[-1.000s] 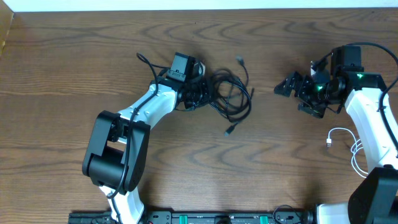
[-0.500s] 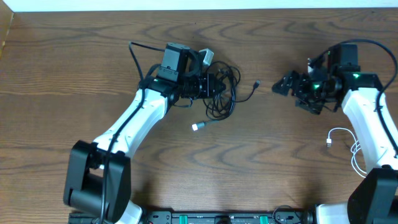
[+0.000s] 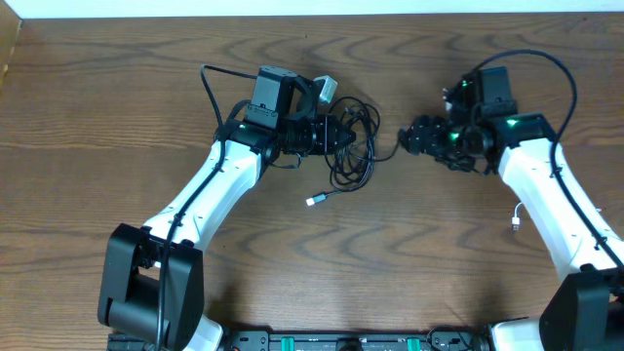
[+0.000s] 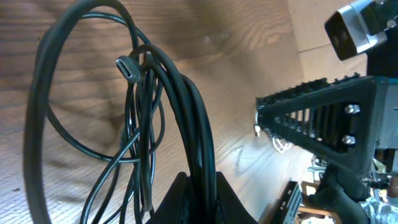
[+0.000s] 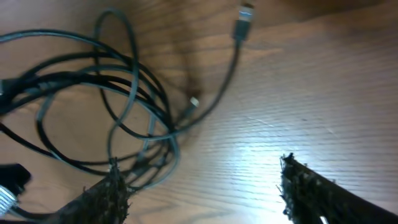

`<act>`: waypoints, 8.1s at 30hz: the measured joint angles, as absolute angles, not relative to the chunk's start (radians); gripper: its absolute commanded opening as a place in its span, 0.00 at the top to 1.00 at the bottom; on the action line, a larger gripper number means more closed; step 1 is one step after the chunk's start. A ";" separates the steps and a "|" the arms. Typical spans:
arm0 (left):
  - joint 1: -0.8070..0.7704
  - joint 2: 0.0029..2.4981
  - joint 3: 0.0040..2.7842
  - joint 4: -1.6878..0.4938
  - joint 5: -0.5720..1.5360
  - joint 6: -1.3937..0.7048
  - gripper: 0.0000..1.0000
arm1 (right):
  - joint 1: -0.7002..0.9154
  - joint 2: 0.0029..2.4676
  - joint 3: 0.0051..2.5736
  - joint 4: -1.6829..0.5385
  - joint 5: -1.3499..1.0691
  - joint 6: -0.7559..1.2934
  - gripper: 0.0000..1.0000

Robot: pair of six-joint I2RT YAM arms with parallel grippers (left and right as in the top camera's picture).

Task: Untangle cables

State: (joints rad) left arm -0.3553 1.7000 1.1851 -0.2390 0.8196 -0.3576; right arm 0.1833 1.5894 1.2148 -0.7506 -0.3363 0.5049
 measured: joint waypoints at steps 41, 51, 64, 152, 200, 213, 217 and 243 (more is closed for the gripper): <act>-0.355 1.700 1.185 -0.239 0.886 -0.439 0.92 | 0.361 1.835 1.215 -0.425 -0.400 1.192 0.67; -0.391 1.700 1.185 -0.238 0.893 -0.451 0.92 | 0.361 1.835 1.215 -0.421 -0.467 1.296 0.70; -0.403 1.700 1.185 -0.183 0.904 -0.527 0.92 | 0.360 1.835 1.214 -0.470 -0.426 1.274 0.99; -0.411 1.700 1.184 -0.539 0.128 -0.476 0.30 | 0.405 1.795 1.013 -0.250 -0.283 0.392 0.56; -0.463 1.936 1.189 -0.495 0.129 -0.554 0.92 | 0.098 1.777 1.011 -0.012 -0.662 0.550 0.98; -0.468 1.939 1.191 -0.484 0.138 -0.554 0.92 | -0.051 1.386 1.003 -0.244 -0.572 0.387 0.98; -0.469 1.940 1.192 -0.483 0.139 -0.554 0.92 | -0.057 1.190 1.006 -0.331 -0.389 0.346 0.98; -0.468 1.974 1.191 -0.365 0.377 -0.046 0.92 | 0.102 1.504 1.007 -0.426 -0.244 0.331 0.47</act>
